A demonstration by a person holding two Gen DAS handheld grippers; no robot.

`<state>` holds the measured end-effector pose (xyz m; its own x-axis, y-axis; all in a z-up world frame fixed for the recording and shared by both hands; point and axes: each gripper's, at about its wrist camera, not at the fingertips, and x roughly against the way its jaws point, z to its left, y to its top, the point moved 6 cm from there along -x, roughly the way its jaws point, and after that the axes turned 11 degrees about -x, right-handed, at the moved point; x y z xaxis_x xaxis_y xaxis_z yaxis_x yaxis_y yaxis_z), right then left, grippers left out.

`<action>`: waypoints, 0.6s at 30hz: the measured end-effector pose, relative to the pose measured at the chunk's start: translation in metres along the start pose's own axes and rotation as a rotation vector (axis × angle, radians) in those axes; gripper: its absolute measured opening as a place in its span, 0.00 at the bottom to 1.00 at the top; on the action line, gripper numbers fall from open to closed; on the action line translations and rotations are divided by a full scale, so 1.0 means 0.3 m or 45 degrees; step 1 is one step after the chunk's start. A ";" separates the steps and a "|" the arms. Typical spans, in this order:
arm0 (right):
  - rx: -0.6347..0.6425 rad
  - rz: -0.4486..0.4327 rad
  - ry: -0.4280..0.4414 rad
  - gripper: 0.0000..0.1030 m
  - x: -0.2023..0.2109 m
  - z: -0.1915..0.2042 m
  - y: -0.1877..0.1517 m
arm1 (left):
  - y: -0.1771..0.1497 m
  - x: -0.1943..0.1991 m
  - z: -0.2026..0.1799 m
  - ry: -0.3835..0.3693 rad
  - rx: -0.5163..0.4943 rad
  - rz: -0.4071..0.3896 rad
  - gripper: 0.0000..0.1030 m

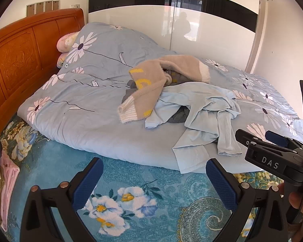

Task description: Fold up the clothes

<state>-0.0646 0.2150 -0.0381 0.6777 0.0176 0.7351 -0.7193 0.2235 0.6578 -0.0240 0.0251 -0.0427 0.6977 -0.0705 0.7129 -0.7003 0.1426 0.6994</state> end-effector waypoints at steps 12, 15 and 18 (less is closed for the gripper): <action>-0.139 0.070 0.112 0.85 -0.072 -0.041 -0.019 | -0.075 0.016 0.058 0.009 -0.045 0.032 1.00; -0.300 0.162 0.149 0.85 -0.166 -0.120 -0.054 | -0.136 0.041 0.102 0.030 -0.054 0.044 1.00; -0.403 0.237 0.207 0.85 -0.265 -0.157 -0.087 | -0.197 0.084 0.153 0.055 -0.039 0.008 1.00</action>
<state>-0.0925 0.2536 -0.1212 0.5738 0.2344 0.7848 -0.7667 0.4907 0.4140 0.0280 -0.0304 -0.0638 0.6997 -0.0269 0.7140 -0.7002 0.1730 0.6927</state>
